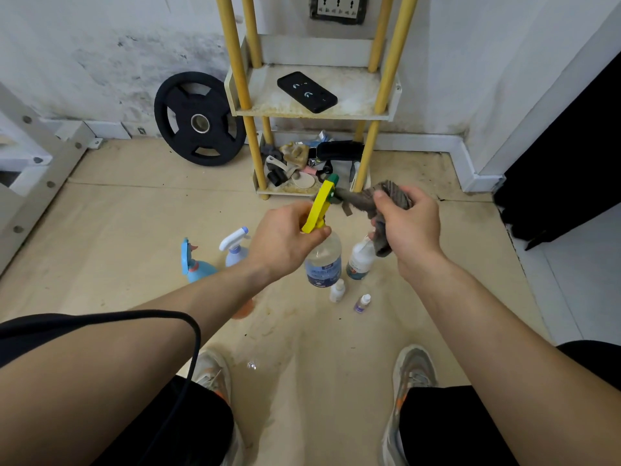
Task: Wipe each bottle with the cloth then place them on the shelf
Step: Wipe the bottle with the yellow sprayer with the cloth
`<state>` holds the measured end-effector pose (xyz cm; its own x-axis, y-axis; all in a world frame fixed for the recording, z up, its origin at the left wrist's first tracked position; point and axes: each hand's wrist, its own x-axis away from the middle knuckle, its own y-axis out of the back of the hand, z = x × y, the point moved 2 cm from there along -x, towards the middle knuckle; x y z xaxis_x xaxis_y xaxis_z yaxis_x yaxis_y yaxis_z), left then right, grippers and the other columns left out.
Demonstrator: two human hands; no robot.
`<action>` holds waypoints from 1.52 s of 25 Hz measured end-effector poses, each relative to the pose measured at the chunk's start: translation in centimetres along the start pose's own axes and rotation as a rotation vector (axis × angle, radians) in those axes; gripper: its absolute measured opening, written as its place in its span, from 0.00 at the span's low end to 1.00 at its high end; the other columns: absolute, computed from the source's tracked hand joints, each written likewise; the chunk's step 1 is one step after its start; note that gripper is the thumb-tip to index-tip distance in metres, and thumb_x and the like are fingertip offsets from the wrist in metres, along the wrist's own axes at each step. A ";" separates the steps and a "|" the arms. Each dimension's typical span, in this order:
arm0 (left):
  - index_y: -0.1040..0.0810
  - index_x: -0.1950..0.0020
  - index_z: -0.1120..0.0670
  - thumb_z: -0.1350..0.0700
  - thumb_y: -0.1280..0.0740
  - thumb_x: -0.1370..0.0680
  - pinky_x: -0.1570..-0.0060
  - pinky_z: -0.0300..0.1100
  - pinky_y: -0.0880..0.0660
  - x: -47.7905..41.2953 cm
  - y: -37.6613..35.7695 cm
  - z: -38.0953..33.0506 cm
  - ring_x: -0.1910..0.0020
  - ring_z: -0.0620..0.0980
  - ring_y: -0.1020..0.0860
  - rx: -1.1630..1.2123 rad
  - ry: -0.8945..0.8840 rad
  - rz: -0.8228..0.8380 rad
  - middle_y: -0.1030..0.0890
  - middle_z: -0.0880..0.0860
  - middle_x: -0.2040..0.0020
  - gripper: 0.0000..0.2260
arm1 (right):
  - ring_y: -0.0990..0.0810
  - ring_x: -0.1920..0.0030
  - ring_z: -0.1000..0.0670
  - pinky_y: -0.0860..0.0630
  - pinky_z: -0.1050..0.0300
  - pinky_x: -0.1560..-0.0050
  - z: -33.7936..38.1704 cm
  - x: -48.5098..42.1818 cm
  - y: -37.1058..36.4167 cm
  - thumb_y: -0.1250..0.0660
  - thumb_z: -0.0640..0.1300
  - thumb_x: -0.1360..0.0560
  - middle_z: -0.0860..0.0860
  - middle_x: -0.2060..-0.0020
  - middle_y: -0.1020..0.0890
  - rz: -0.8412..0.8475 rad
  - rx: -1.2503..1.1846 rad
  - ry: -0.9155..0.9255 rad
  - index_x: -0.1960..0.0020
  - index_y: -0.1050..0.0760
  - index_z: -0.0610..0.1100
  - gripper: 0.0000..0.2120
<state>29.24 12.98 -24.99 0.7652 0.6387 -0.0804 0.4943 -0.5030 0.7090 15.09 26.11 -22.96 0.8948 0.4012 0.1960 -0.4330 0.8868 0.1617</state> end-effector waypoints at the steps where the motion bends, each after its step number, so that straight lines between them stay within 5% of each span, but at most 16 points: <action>1: 0.20 0.53 0.51 0.50 0.29 0.24 0.58 0.50 0.24 0.2 -0.2 0.3 0.59 0.52 0.22 -0.015 0.024 0.008 0.19 0.51 0.60 0.05 | 0.22 0.73 0.54 0.22 0.56 0.68 -0.3 -0.1 0.3 0.30 0.46 0.22 0.48 0.66 0.18 -0.018 0.094 0.032 0.49 0.21 0.46 0.05; 8: 0.20 0.56 0.55 0.57 0.30 0.26 0.67 0.44 0.34 -0.2 -0.5 4.3 0.65 0.53 0.29 -0.079 0.167 0.043 0.23 0.55 0.65 0.03 | 0.17 0.53 0.46 0.22 0.55 0.53 -6.1 0.4 -0.1 0.31 0.43 0.25 0.50 0.56 0.16 0.348 0.619 -0.050 0.49 0.19 0.50 0.06; 13: 0.23 0.55 0.58 0.57 0.30 0.24 0.69 0.43 0.36 -0.3 -3.6 8.0 0.66 0.53 0.30 -0.087 0.314 0.058 0.26 0.55 0.65 0.05 | 0.20 0.52 0.44 0.27 0.56 0.60 -10.0 1.0 -1.9 0.36 0.42 0.24 0.47 0.56 0.17 0.516 0.828 -0.090 0.50 0.20 0.43 0.07; 17: 0.24 0.56 0.57 0.56 0.29 0.23 0.68 0.44 0.37 -1.2 -6.6 10.5 0.63 0.55 0.28 -0.095 0.329 0.091 0.25 0.55 0.64 0.07 | 0.19 0.51 0.43 0.21 0.50 0.49 -13.3 1.0 -3.3 0.35 0.42 0.26 0.44 0.54 0.16 0.562 0.861 -0.111 0.48 0.18 0.41 0.11; 26: 0.22 0.50 0.58 0.56 0.30 0.23 0.61 0.42 0.34 -5.2 -13.5 14.8 0.59 0.55 0.26 -0.081 0.374 0.135 0.23 0.55 0.58 0.06 | 0.18 0.60 0.51 0.26 0.59 0.63 -19.6 -0.7 -5.6 0.33 0.42 0.28 0.51 0.64 0.16 0.632 0.808 -0.255 0.56 0.18 0.48 0.05; 38: 0.23 0.37 0.55 0.53 0.30 0.22 0.55 0.43 0.26 -6.1 -16.5 16.0 0.51 0.57 0.21 -0.018 0.429 0.223 0.19 0.56 0.49 0.15 | 0.17 0.70 0.50 0.21 0.57 0.65 -20.9 -0.9 -5.5 0.33 0.38 0.28 0.50 0.69 0.17 0.648 0.696 -0.235 0.53 0.18 0.47 0.07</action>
<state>22.97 8.07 -47.44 0.6105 0.7008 0.3691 0.3272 -0.6475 0.6883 18.97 25.69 -44.21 0.4490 0.6396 0.6239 -0.8681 0.1467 0.4743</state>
